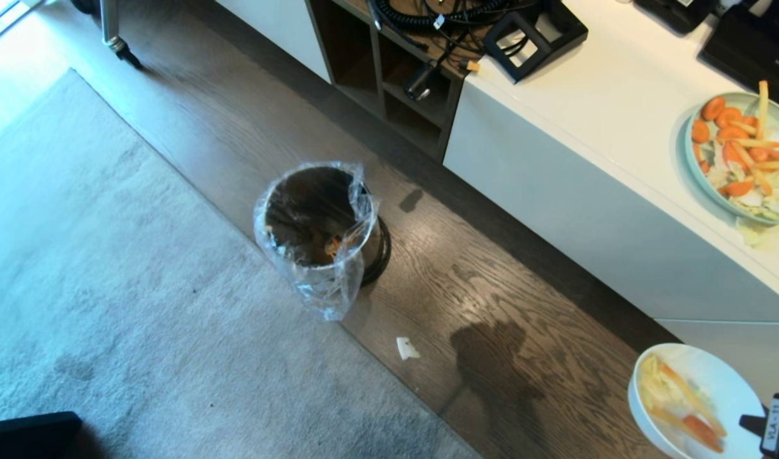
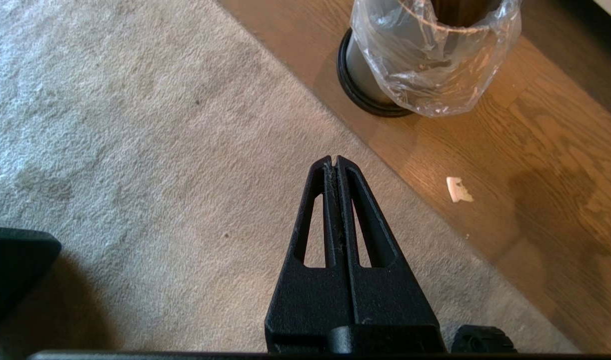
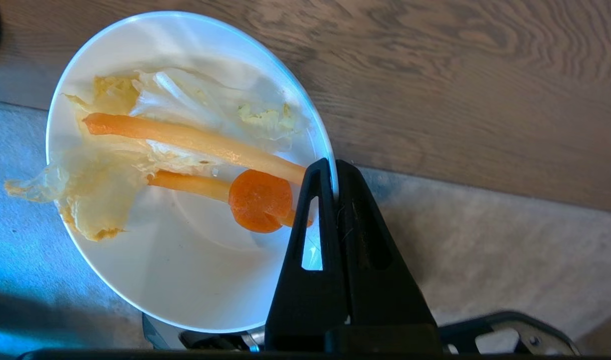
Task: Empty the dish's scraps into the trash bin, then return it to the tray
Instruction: Move the bowl over the trash can
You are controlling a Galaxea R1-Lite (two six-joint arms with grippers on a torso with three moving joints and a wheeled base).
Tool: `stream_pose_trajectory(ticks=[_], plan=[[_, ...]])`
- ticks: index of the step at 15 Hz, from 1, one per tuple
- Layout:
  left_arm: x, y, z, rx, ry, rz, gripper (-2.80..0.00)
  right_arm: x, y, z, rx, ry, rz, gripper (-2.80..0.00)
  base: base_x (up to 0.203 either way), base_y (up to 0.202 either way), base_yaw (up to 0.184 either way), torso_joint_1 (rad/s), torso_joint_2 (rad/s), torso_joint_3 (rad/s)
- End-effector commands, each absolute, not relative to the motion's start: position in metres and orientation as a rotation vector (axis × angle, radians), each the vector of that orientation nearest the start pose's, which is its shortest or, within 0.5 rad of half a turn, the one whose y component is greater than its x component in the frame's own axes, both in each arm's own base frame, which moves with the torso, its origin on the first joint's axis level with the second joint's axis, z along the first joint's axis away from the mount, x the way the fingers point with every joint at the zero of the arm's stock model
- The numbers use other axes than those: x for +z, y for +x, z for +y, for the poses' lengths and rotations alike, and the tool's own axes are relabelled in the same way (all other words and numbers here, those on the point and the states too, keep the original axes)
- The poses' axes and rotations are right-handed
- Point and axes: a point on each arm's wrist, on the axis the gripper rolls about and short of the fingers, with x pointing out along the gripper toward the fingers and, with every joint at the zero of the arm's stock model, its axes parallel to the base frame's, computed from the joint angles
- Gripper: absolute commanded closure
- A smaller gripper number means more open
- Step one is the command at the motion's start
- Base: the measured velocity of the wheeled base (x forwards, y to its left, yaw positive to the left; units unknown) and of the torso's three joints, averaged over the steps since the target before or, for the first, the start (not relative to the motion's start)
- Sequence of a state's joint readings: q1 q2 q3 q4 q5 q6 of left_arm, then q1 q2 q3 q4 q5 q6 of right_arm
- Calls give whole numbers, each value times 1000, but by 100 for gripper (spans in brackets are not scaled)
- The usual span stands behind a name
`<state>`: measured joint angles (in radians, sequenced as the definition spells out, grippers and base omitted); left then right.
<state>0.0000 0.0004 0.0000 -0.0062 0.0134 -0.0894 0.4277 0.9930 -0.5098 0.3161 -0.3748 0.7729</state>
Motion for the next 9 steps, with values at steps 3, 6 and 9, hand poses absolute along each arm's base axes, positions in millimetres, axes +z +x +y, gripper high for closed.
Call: stream_pose_trajectory(ticks=[3, 6, 9], plan=[[76, -23, 0, 14, -91, -7, 0, 182, 101, 37, -151, 436, 549, 0, 0, 0, 0, 0, 2, -193], [76, -23, 0, 14, -91, -7, 0, 200, 108, 40, -100, 470, 434, 0, 0, 0, 0, 2, 3, -201], [76, -23, 0, 14, -91, -7, 0, 210, 111, 42, -49, 446, 348, 0, 0, 0, 0, 8, 2, -198]])
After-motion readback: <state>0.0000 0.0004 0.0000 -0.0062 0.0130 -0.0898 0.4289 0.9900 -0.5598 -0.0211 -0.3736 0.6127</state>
